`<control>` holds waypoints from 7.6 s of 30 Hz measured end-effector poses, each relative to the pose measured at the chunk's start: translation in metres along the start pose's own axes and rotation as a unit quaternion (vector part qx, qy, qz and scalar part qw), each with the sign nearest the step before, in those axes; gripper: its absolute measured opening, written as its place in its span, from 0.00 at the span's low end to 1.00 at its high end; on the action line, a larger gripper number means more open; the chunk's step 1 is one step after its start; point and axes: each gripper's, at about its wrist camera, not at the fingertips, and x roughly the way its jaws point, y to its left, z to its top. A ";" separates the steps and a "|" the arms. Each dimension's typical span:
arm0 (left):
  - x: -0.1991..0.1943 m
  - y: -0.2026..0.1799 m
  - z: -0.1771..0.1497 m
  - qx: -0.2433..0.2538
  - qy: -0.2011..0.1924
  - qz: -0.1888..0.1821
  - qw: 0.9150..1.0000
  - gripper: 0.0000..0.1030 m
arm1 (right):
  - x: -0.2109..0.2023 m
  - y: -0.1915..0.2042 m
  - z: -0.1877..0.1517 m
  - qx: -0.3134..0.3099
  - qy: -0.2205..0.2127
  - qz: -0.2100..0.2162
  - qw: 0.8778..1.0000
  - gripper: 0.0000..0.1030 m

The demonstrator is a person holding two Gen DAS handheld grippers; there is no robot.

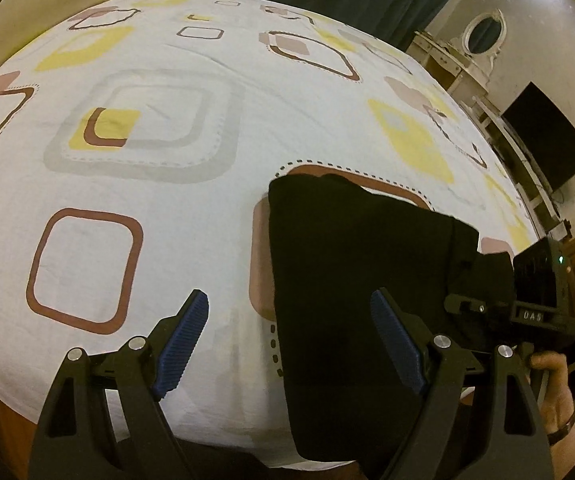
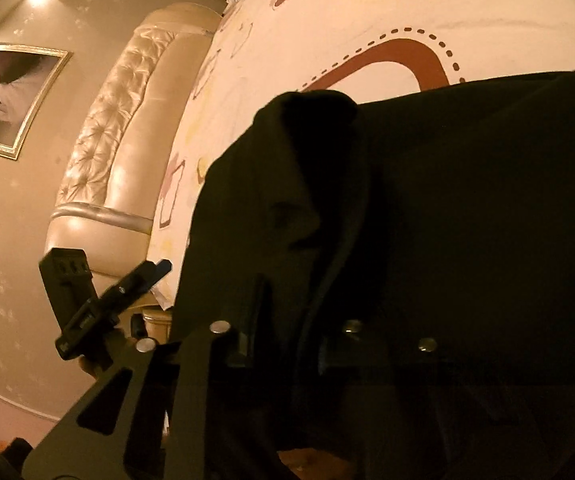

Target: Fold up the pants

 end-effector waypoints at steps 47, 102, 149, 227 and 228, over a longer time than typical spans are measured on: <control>0.050 -0.065 -0.025 0.045 0.051 -0.034 0.997 0.80 | -0.140 -0.070 -0.009 0.008 -0.111 -0.120 0.987 0.12; 0.081 -0.070 -0.042 -0.014 0.110 -0.215 0.970 0.80 | -0.163 -0.115 -0.055 0.117 -0.134 0.022 0.984 0.83; 0.034 0.003 -0.016 0.000 0.075 -0.097 0.992 0.28 | -0.078 -0.049 -0.031 0.029 -0.074 0.010 0.997 0.28; 0.109 0.047 0.088 0.011 0.064 -0.162 0.985 0.55 | -0.039 -0.059 0.096 0.031 -0.077 -0.025 0.996 0.44; 0.111 0.046 0.089 0.016 0.070 -0.165 0.984 0.47 | -0.038 -0.060 0.096 0.030 -0.075 -0.027 0.996 0.38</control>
